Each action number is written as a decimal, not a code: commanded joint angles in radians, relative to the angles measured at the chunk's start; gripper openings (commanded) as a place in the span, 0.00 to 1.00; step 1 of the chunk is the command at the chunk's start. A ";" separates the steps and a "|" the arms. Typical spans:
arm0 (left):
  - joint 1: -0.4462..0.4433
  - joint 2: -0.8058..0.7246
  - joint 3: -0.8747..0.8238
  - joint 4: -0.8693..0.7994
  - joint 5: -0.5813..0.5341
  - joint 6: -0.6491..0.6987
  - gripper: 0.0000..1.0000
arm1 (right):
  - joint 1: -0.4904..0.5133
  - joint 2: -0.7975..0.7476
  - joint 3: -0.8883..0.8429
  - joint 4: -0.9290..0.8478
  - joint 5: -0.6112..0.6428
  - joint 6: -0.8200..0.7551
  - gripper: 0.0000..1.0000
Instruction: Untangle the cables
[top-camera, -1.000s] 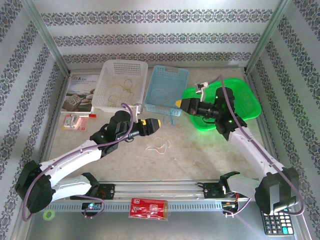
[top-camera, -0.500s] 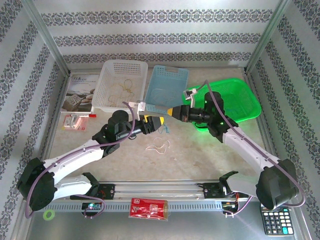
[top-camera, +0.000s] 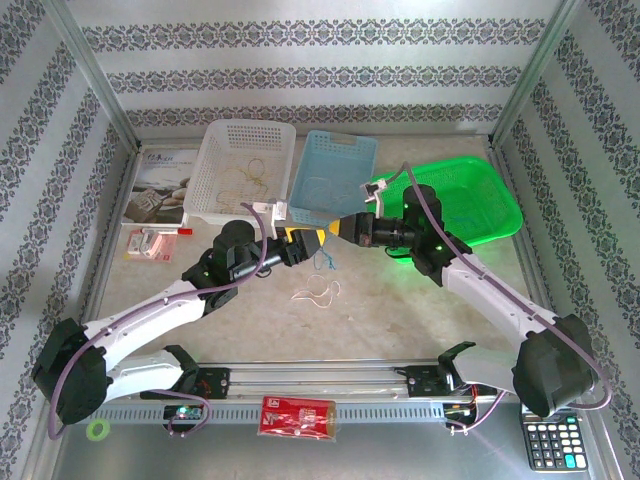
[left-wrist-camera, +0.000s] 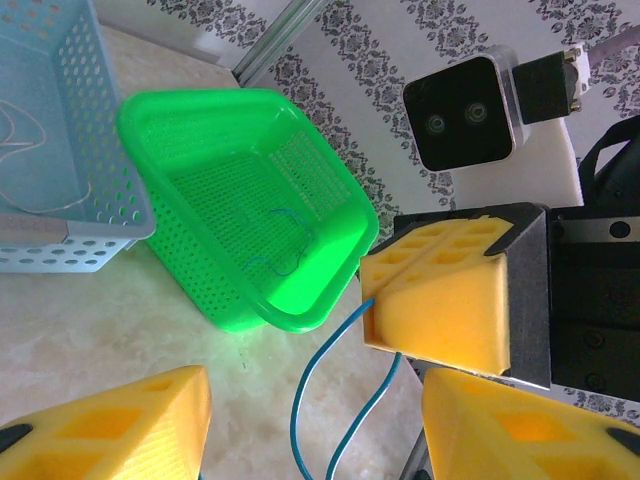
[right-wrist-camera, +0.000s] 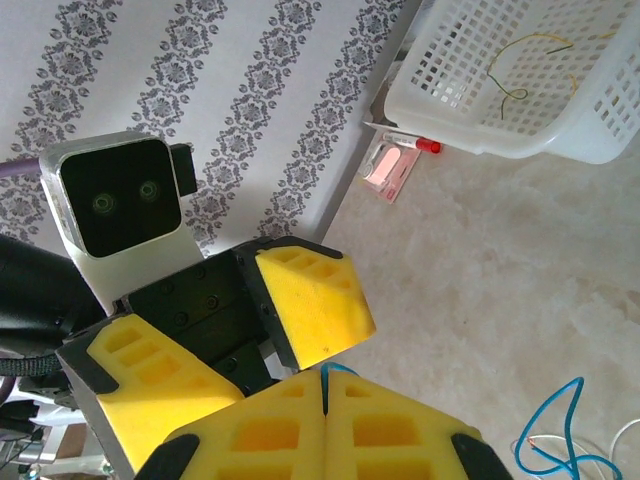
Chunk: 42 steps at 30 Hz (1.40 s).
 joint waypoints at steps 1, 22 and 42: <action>0.009 0.013 0.001 0.062 0.001 0.022 0.58 | 0.012 0.007 0.009 0.029 0.010 -0.022 0.00; 0.009 0.073 -0.015 0.047 -0.072 0.025 0.52 | 0.043 -0.018 0.042 0.028 0.007 -0.004 0.00; 0.006 0.111 -0.073 0.033 -0.146 0.066 0.44 | 0.076 -0.031 0.078 0.035 0.027 0.015 0.00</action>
